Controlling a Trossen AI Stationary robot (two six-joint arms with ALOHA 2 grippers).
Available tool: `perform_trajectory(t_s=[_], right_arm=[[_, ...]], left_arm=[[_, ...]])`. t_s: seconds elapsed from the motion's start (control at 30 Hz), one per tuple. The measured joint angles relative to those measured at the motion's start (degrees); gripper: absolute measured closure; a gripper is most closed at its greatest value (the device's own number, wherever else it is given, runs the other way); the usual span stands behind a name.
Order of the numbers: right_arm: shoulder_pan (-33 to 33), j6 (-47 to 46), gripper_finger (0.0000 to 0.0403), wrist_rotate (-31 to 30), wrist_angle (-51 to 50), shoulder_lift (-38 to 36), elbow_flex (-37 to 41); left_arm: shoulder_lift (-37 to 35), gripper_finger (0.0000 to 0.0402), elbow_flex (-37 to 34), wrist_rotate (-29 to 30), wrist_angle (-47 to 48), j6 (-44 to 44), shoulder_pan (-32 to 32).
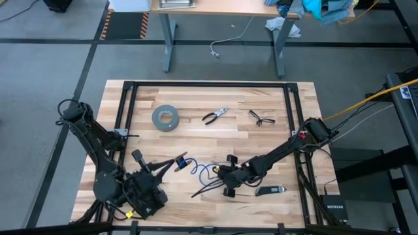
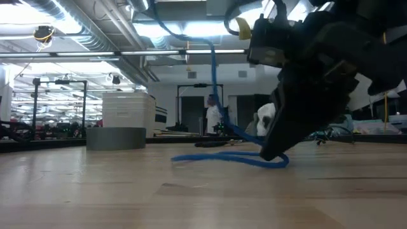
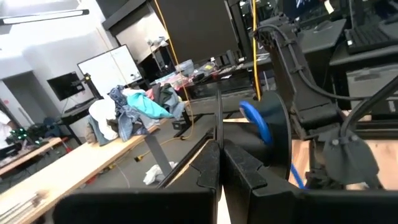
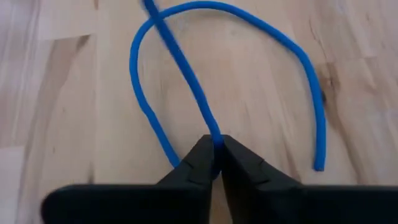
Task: Coil cords
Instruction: Coil the blue wire cable onto the black spool
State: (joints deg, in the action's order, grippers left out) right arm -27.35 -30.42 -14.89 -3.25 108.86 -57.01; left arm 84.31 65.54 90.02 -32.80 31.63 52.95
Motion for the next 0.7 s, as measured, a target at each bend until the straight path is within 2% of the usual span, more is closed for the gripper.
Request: perform_trajectory(t_s=[0.13, 0.3, 0.5, 0.6, 0.7], right_arm=[[-0.07, -0.78, 0.0316, 0.98, -0.92, -0.99, 0.00], [-0.50, -0.85, 0.0252, 2.36, -5.89, -6.21, -0.09], [-2.87, -3.51, 0.0213, 1.78, -16.31, -13.07, -0.09], [-4.47, -3.01, 0.0209, -3.45, -15.49, -15.41, -0.07], [-6.16, 2.72, 0.0208, -15.23, -4.19, -16.13, -0.08]], left_arm=[[0.00, 0.0402, -0.01, 0.00, 1.00, -1.63, -0.04], [0.00, 0.0402, -0.50, 0.00, 0.93, -1.65, -0.08], [0.01, 0.0401, -0.52, 0.00, 0.94, -2.20, -0.77], [0.00, 0.0401, -0.52, 0.00, 1.00, -2.88, -1.36], [0.02, 0.0401, -0.52, 0.00, 2.00, -5.64, -2.17]])
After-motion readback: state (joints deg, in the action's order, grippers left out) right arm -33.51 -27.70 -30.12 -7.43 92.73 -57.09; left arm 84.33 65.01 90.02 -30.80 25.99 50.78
